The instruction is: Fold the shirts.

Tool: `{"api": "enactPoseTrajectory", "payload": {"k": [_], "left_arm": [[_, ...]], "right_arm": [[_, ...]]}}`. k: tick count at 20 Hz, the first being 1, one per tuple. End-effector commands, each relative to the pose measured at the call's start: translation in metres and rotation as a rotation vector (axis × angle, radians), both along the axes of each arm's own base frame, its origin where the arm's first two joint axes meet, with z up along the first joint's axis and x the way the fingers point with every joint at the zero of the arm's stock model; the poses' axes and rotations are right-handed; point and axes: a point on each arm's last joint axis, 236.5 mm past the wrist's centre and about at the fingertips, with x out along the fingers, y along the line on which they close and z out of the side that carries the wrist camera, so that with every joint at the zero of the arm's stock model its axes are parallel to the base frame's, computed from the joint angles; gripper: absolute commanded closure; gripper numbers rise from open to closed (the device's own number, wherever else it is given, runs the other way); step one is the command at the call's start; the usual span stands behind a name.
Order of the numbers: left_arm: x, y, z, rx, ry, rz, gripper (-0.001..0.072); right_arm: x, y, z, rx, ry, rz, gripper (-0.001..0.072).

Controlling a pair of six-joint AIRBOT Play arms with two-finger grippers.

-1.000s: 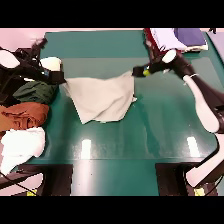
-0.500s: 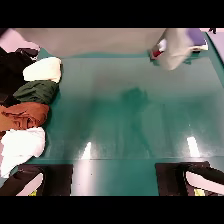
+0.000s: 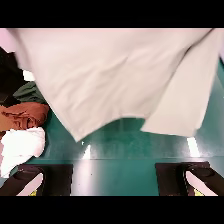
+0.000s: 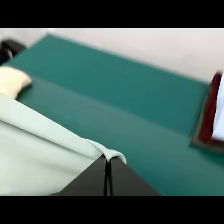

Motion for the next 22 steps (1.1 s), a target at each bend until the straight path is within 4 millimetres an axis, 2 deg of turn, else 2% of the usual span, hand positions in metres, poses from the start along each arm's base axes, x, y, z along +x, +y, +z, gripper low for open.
{"api": "enactPoseTrajectory", "payload": {"k": [1,4,6,7,8,9,11,13,15,18,19,20,21,22], "left_arm": [[0.034,-0.006,-0.113,0.044,0.349,-0.041,0.0684],[0.055,-0.007,-0.230,0.050,0.639,-0.040,0.0684],[0.059,-0.006,-0.291,0.058,0.758,-0.036,0.0683],[0.060,-0.005,-0.316,0.064,0.797,-0.035,0.0683],[0.063,-0.004,-0.334,0.061,0.825,-0.025,0.0683],[0.067,-0.003,-0.343,0.061,0.837,-0.016,0.0683],[0.077,0.000,-0.347,0.067,0.812,0.004,0.0683],[0.087,0.002,-0.340,0.063,0.769,0.019,0.0683],[0.092,0.003,-0.337,0.062,0.748,0.024,0.0682],[0.101,0.013,-0.333,0.111,0.703,0.041,0.0662],[0.105,0.018,-0.327,0.123,0.685,0.053,0.0403],[0.108,0.024,-0.317,0.111,0.675,0.069,0.0182],[0.110,0.031,-0.307,0.089,0.681,0.094,0.0217],[0.108,0.036,-0.299,0.077,0.691,0.107,0.0216]], "right_arm": [[0.019,0.011,-0.105,-0.026,0.322,0.033,0.0697],[0.038,0.035,-0.216,-0.060,0.594,0.088,0.0696],[0.049,0.045,-0.275,-0.066,0.701,0.087,0.0696],[0.057,0.046,-0.296,-0.066,0.728,0.077,0.0683],[0.066,0.046,-0.313,-0.063,0.747,0.064,0.0488],[0.075,0.043,-0.323,-0.055,0.753,0.046,0.0277],[0.088,0.034,-0.329,-0.045,0.758,0.018,0.0261],[0.091,0.015,-0.324,-0.031,0.761,-0.020,0.0261],[0.078,-0.006,-0.324,-0.020,0.800,-0.053,0.0261],[0.046,-0.032,-0.349,0.006,0.894,-0.111,0.0261],[0.036,-0.036,-0.359,0.011,0.924,-0.124,0.0261],[0.027,-0.035,-0.368,0.019,0.950,-0.124,0.0262],[0.019,-0.029,-0.375,0.043,0.968,-0.098,0.0261],[0.014,-0.020,-0.380,0.078,0.984,-0.074,0.0261]]}}
